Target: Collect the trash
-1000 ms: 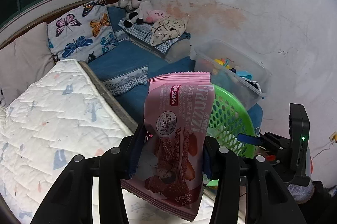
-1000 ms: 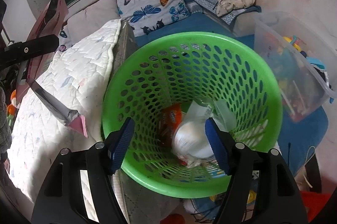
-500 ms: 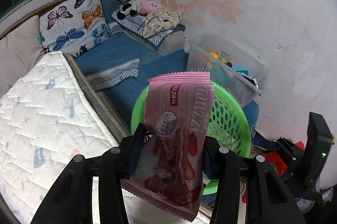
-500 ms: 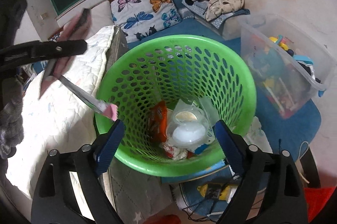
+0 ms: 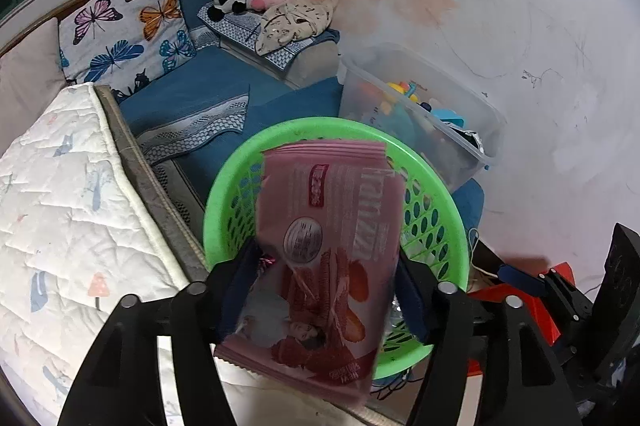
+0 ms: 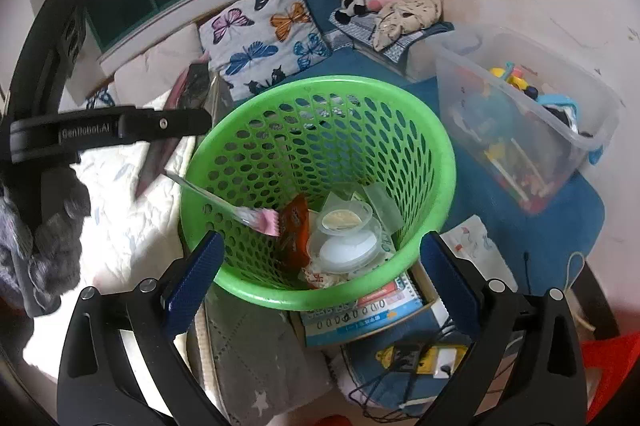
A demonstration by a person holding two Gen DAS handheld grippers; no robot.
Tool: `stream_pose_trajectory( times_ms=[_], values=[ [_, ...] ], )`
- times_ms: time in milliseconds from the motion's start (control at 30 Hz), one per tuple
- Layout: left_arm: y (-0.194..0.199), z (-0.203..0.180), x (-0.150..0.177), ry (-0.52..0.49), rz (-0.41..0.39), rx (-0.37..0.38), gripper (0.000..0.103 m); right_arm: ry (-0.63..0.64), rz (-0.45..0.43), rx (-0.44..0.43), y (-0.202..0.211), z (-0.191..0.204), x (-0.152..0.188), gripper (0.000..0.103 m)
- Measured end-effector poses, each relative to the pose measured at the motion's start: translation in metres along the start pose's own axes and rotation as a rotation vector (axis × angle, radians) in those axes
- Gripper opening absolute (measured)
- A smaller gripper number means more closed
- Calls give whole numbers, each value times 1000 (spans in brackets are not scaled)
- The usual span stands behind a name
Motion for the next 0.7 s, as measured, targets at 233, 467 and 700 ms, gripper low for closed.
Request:
stream_pose_trajectory(
  times_ms=[233,467,700],
  values=[
    [2,-1,5,4,-13,10,74,24,-3,22,2,5,5,97],
    [18,13,20,28,-38,-15,78,44,9,3,1,14,8,98],
    [38,29,38,54,-65,-52,82,61,20,-35,-1,30,10,98]
  ],
)
Point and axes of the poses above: each gripper's, at about its wrist camera, not at the fingertips, and y roughly against the way its jaws point, z to its left, x to its underside, the point moved 3 cm from there along -y, roughly the way its jaws point, and after that the axes turned 4 degrees about z, right-handed, at the moved point
